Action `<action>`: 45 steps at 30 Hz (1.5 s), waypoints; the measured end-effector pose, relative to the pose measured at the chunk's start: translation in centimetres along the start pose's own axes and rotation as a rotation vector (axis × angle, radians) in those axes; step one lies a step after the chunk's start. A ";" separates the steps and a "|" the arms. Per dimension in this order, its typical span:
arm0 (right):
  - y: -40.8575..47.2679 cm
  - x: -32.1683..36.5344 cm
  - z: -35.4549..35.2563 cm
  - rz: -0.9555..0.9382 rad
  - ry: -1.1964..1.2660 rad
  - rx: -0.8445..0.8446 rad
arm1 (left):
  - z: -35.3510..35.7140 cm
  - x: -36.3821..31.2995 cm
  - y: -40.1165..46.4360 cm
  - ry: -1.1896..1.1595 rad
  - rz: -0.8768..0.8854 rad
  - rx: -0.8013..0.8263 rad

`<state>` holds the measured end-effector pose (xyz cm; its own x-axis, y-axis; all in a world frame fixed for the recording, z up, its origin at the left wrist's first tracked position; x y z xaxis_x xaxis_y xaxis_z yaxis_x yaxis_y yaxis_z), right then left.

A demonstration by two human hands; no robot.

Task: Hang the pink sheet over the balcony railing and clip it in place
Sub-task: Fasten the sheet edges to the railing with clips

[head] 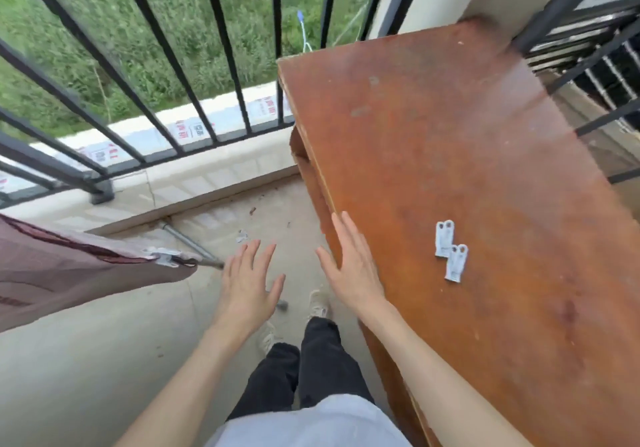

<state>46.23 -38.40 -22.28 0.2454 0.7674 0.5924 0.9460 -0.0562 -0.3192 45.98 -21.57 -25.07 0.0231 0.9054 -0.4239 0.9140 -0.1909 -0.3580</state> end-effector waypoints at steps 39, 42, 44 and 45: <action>-4.4 -10.2 -6.5 0.213 0.172 -0.099 | 3.5 -11.9 -1.0 -0.502 -0.048 -0.038; -5.1 -2.9 -3.7 0.065 0.149 0.009 | -0.4 -4.4 -5.7 -0.750 -0.276 -0.181; -5.8 2.4 -1.3 0.000 0.170 0.074 | -3.4 0.9 -9.5 -0.837 -0.379 -0.288; -6.3 5.4 0.3 -0.028 0.191 0.111 | -4.9 3.7 -11.8 -0.882 -0.411 -0.346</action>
<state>41.48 -33.78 -17.27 0.2653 0.6325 0.7277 0.9265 0.0417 -0.3740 37.25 -14.09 -18.32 -0.4954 0.2490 -0.8322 0.8538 0.3160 -0.4137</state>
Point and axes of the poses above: each hand's wrist, its own y-axis towards the middle knuckle, its own z-axis out of the palm, x = y × z, the point moved 9 cm from there along y, towards the middle knuckle, and after that the axes turned 3 degrees about -y, right-handed, at the moved point
